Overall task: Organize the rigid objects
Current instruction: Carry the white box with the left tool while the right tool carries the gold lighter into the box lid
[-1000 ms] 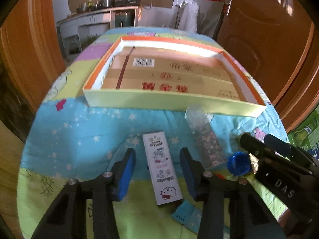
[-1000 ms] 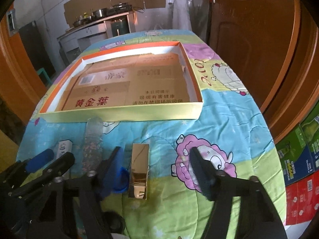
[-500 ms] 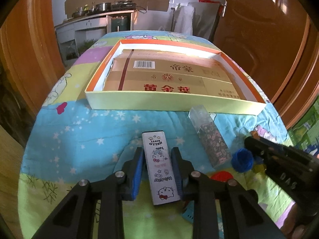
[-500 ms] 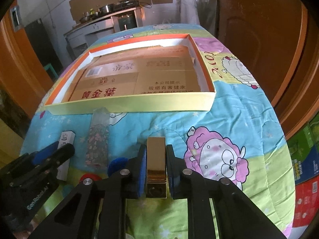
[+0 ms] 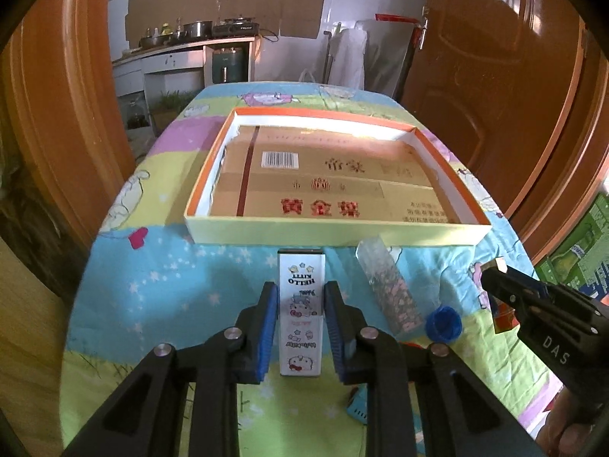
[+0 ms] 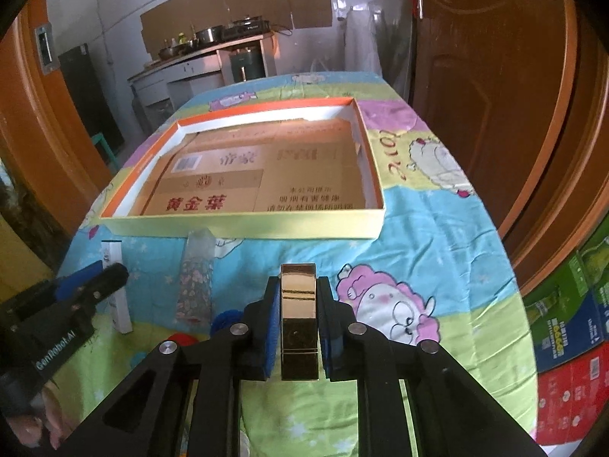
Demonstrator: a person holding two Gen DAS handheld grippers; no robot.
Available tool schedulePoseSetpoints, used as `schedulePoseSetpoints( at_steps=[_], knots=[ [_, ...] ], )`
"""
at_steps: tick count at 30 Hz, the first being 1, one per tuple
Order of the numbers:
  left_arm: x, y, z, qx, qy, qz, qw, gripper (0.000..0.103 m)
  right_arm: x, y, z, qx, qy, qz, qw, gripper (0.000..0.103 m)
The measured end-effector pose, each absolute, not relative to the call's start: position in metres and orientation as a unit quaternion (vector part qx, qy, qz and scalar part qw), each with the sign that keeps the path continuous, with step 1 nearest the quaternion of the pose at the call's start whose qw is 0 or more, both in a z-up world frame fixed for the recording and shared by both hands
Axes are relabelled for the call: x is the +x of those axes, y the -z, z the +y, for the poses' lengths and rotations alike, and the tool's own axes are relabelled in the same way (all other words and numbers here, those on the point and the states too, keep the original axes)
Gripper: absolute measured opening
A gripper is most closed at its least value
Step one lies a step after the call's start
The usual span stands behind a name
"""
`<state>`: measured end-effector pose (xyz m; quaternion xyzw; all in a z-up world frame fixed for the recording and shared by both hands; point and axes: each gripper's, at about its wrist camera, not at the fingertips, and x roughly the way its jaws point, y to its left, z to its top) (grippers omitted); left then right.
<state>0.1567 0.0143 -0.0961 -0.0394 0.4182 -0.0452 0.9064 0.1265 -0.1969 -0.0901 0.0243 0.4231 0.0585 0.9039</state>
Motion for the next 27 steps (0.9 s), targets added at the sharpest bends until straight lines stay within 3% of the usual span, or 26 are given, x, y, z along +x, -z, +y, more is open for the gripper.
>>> schedulePoseSetpoints(
  at_steps=[13, 27],
  knots=[
    [0.190, 0.057, 0.029, -0.018, 0.029, 0.397, 0.917, 0.025, 0.135, 0.048, -0.194, -0.011, -0.078, 0.393, 0.916, 0.018],
    [0.251, 0.052, 0.035, -0.033, 0.058, 0.434, 0.899, 0.025, 0.177, 0.026, -0.197, -0.017, -0.115, 0.390, 0.913, 0.018]
  ],
)
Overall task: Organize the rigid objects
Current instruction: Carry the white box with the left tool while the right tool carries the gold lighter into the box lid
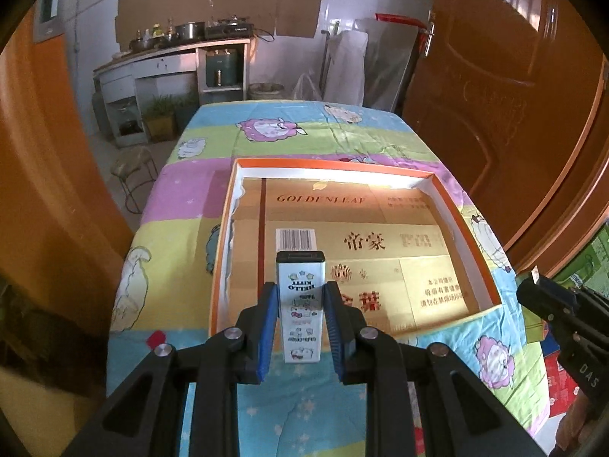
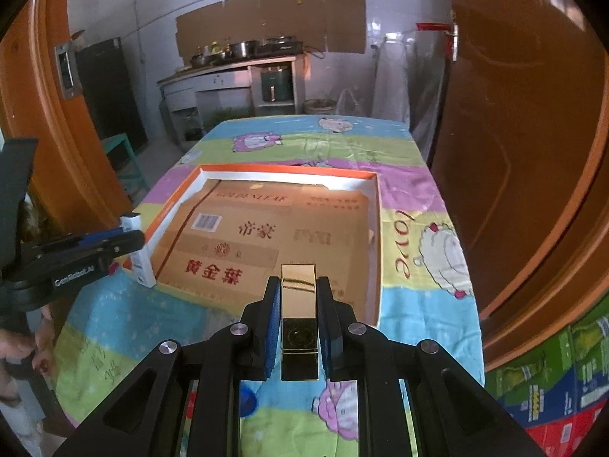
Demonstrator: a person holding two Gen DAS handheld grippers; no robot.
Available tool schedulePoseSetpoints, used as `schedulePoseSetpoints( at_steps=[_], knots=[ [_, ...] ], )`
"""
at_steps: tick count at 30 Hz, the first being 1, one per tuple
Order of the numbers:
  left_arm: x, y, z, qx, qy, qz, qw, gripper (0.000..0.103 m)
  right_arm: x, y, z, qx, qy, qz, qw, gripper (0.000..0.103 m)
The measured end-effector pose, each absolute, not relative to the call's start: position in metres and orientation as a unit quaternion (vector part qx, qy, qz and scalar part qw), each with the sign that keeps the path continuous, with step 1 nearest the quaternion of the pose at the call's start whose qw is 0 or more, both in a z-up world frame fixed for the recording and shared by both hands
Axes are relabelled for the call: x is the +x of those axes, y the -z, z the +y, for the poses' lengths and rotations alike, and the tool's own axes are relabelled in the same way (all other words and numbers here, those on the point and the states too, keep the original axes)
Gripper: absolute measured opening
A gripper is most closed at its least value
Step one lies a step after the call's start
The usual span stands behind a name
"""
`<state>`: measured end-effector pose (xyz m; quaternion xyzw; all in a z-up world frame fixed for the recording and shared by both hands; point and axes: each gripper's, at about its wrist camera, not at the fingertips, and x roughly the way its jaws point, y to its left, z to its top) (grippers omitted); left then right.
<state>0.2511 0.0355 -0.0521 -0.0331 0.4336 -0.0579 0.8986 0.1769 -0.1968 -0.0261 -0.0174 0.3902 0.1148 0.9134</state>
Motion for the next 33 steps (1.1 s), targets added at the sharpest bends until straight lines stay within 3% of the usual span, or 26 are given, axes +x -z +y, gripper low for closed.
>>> schedulePoseSetpoints(
  at_steps=[15, 33],
  knots=[
    [0.310, 0.081, 0.011, -0.019, 0.063, 0.470, 0.880, 0.025, 0.240, 0.044, -0.193, -0.014, -0.142, 0.420, 0.896, 0.018],
    [0.345, 0.089, 0.016, -0.019, 0.037, 0.460, 0.887, 0.025, 0.298, 0.071, -0.186, -0.013, -0.141, 0.447, 0.883, 0.018]
  ],
)
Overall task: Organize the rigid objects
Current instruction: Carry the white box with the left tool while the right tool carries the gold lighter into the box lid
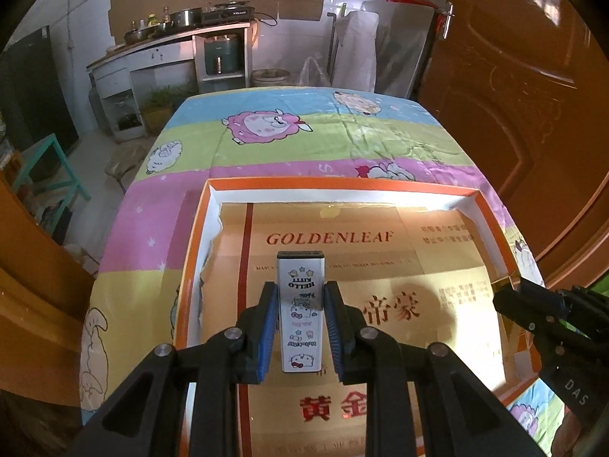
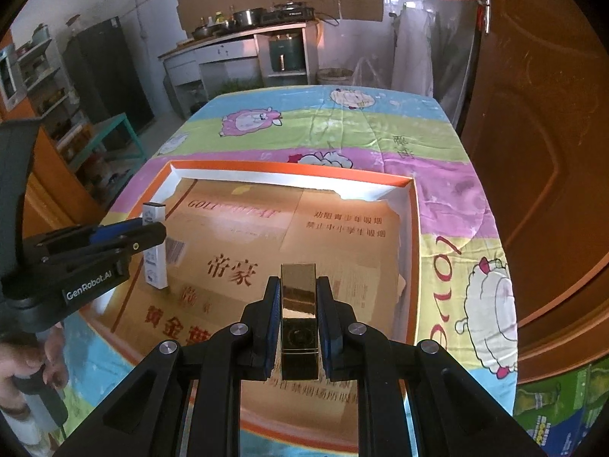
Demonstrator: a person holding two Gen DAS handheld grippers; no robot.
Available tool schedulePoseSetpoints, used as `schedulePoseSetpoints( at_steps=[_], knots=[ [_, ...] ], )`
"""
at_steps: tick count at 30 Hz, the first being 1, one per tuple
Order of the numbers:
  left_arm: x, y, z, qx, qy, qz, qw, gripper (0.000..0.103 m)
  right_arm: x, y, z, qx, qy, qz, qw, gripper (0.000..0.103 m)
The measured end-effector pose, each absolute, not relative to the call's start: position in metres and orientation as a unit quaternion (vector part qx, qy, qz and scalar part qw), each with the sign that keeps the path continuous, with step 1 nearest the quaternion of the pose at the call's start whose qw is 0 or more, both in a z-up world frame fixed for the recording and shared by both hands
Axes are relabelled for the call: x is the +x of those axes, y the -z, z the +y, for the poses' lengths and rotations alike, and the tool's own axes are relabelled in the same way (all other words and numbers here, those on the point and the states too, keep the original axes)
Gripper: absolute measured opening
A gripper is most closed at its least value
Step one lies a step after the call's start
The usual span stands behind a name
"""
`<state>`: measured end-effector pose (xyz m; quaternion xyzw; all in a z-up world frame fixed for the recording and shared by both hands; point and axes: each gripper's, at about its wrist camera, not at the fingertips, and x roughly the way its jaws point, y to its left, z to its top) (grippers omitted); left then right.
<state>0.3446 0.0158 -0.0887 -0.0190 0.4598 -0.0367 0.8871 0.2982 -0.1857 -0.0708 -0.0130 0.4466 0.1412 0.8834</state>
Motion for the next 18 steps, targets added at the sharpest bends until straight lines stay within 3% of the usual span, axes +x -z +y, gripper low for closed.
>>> schedulePoseSetpoints(
  at_steps=[18],
  knots=[
    [0.367, 0.107, 0.023, -0.024, 0.024, 0.471, 0.881, 0.025, 0.342, 0.096, -0.182, -0.005, -0.135, 0.475, 0.870, 0.018]
  ],
)
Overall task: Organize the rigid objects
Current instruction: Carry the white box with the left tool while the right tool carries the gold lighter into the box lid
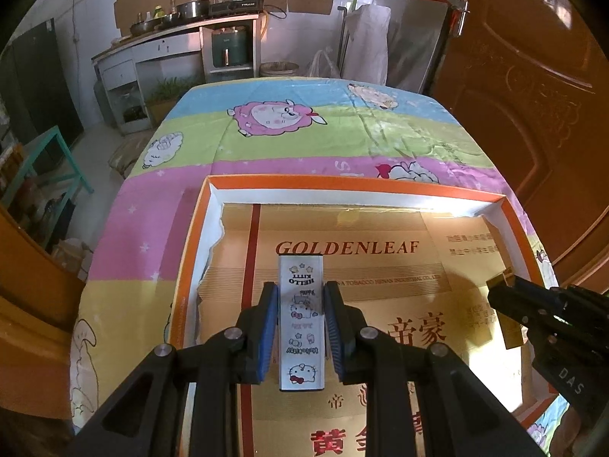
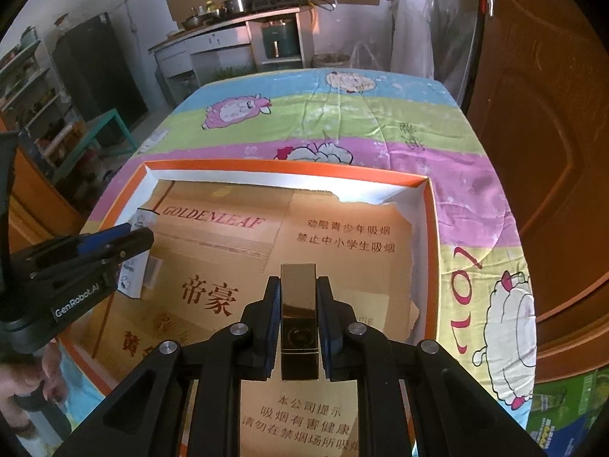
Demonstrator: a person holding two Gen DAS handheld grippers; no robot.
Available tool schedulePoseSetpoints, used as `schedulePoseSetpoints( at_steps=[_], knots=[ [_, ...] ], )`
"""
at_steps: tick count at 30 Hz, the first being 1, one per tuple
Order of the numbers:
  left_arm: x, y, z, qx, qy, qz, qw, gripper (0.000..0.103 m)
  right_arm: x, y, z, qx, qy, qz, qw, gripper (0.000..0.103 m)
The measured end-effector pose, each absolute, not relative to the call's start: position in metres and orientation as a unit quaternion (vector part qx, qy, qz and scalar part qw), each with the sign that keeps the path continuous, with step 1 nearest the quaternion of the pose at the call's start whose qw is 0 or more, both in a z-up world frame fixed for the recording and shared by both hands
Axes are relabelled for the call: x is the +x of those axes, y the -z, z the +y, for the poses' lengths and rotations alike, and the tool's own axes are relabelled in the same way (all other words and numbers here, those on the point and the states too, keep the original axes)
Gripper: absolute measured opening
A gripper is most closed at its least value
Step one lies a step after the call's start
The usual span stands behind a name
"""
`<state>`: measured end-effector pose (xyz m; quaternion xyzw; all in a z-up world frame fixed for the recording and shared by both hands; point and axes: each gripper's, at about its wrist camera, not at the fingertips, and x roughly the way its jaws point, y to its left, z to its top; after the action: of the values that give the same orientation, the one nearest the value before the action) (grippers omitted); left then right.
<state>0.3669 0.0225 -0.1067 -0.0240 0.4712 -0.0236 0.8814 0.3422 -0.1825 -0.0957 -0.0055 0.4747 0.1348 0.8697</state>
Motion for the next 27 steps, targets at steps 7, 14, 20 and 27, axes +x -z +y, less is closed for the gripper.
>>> schedulePoseSetpoints(
  at_steps=[7, 14, 20, 27],
  knots=[
    [0.370, 0.113, 0.022, -0.023, 0.027, 0.476, 0.879, 0.025, 0.348, 0.106, -0.182, -0.003, -0.134, 0.485, 0.864, 0.018],
    [0.370, 0.116, 0.023, -0.023, 0.030, 0.474, 0.880, 0.025, 0.351, 0.114, -0.180, -0.005, -0.129, 0.492, 0.861, 0.018],
    [0.370, 0.119, 0.023, -0.023, 0.030, 0.471, 0.881, 0.025, 0.351, 0.117, -0.178, -0.012, -0.126, 0.492, 0.861, 0.018],
    [0.368, 0.125, 0.025, -0.026, 0.032, 0.468, 0.883, 0.027, 0.351, 0.120, -0.177, -0.016, -0.125, 0.492, 0.862, 0.018]
  ],
)
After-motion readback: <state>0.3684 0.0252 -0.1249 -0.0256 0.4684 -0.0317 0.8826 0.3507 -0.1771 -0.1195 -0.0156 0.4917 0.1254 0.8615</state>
